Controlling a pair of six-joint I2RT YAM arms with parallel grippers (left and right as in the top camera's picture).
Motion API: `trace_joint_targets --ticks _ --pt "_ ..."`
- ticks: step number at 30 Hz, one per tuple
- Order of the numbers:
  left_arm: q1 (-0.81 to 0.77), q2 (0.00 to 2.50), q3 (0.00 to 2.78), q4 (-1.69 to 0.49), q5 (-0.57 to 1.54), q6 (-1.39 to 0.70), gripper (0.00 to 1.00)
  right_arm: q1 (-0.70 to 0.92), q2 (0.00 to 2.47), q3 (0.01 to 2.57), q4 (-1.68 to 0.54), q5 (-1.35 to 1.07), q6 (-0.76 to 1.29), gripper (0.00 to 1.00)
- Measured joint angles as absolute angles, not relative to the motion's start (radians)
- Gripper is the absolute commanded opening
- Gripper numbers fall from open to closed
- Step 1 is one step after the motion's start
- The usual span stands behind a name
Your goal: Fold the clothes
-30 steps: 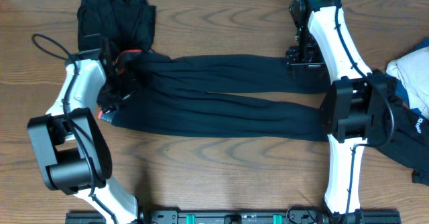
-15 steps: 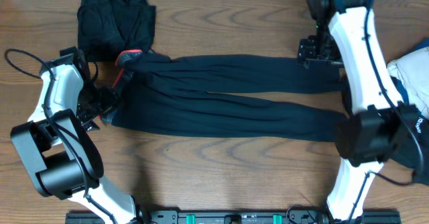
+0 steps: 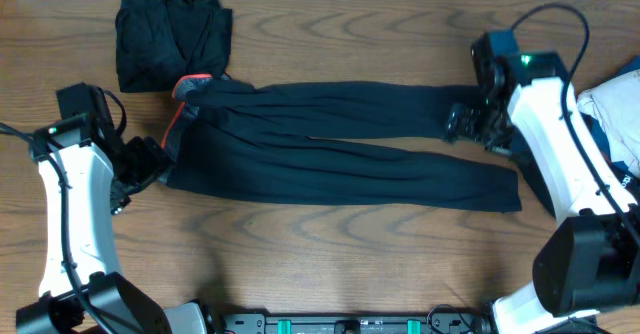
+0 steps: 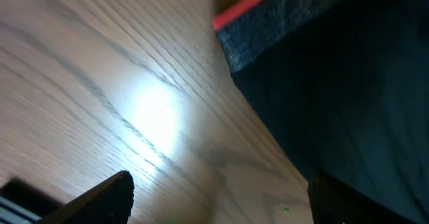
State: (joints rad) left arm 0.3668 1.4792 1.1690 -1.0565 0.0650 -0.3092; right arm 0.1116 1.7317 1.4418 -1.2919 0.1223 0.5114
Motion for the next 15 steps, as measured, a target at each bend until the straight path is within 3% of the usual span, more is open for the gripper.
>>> trace_joint_targets --ticks 7,15 --pt "0.367 1.484 1.079 -0.969 0.128 -0.294 0.84 0.066 1.710 1.208 -1.192 0.065 0.586 0.99" --pt "0.366 1.484 1.048 -0.957 0.145 -0.287 0.84 0.012 1.585 1.135 -1.155 0.056 0.649 0.99"
